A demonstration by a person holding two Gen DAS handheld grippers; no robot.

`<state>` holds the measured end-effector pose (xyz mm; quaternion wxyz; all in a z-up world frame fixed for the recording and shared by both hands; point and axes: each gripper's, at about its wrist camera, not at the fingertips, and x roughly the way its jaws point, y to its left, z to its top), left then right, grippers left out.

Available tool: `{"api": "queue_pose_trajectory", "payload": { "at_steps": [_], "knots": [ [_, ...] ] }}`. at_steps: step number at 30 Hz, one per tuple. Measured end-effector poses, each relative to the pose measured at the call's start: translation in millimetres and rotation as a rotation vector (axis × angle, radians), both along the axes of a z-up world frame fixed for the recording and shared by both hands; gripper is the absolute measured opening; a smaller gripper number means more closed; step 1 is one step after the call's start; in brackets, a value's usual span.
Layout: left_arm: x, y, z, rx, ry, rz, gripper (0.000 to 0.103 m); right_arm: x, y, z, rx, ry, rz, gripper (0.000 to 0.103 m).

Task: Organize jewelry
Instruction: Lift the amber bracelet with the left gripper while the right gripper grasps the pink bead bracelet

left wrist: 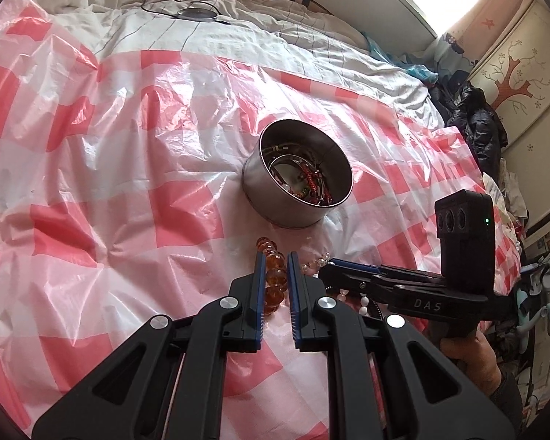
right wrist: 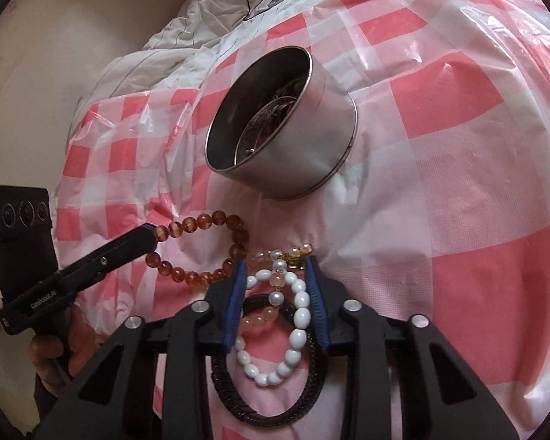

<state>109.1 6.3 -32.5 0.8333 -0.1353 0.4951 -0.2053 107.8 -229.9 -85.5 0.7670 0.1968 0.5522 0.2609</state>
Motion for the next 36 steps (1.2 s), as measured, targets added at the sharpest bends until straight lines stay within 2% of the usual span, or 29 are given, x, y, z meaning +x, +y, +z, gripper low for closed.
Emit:
{"api": "queue_pose_trajectory", "payload": {
  "at_steps": [1, 5, 8, 9, 11, 14, 17, 18, 19, 20, 21, 23, 24, 25, 29, 36],
  "knots": [
    [0, -1, 0, 0.000, 0.001, 0.000, 0.011, 0, 0, 1, -0.011, -0.009, -0.001, 0.017],
    [0, -4, -1, 0.004, 0.000, -0.004, 0.011, -2, -4, 8, 0.013, -0.044, -0.035, 0.014],
    [1, -4, 0, 0.000, -0.002, 0.000, 0.011, -5, -13, 15, 0.081, -0.074, -0.080, 0.014],
    [1, -4, 0, -0.001, -0.003, 0.001, 0.011, -6, -18, 17, 0.109, -0.083, -0.093, 0.009],
    [1, -5, 0, -0.002, -0.004, -0.002, 0.011, -9, -27, 22, 0.169, -0.099, -0.115, 0.009],
    [1, -9, 0, 0.004, -0.005, -0.010, 0.011, -8, -32, 21, 0.161, -0.080, -0.142, 0.009],
    [1, -11, 0, 0.005, -0.006, -0.015, 0.011, -4, -25, 14, 0.136, -0.026, -0.109, 0.009],
    [1, -11, 0, 0.004, -0.005, -0.015, 0.011, -4, -23, 11, 0.111, -0.007, -0.107, 0.015],
    [1, -11, 0, 0.004, -0.004, -0.015, 0.011, -3, -20, 9, 0.088, 0.003, -0.096, 0.038],
    [1, -11, 0, 0.005, -0.004, -0.015, 0.011, -3, -16, 9, 0.080, -0.003, -0.080, 0.045],
    [1, -11, 0, 0.006, -0.003, -0.015, 0.011, -3, -13, 10, 0.058, -0.019, -0.073, 0.046],
    [2, -11, -1, 0.007, -0.003, -0.013, 0.011, -1, -7, 11, 0.018, -0.041, -0.062, 0.044],
    [2, -11, 0, 0.006, -0.003, -0.011, 0.011, -1, -5, 10, 0.008, -0.041, -0.061, 0.031],
    [2, -11, -1, 0.006, -0.003, -0.011, 0.011, -1, -3, 8, 0.002, -0.037, -0.054, 0.013],
    [2, -11, -1, 0.005, -0.005, -0.009, 0.011, -7, 2, 17, 0.021, -0.088, -0.024, 0.014],
    [0, -11, 6, -0.012, -0.029, -0.002, 0.011, -14, -39, 37, 0.307, -0.161, -0.144, 0.014]
  ]
}}
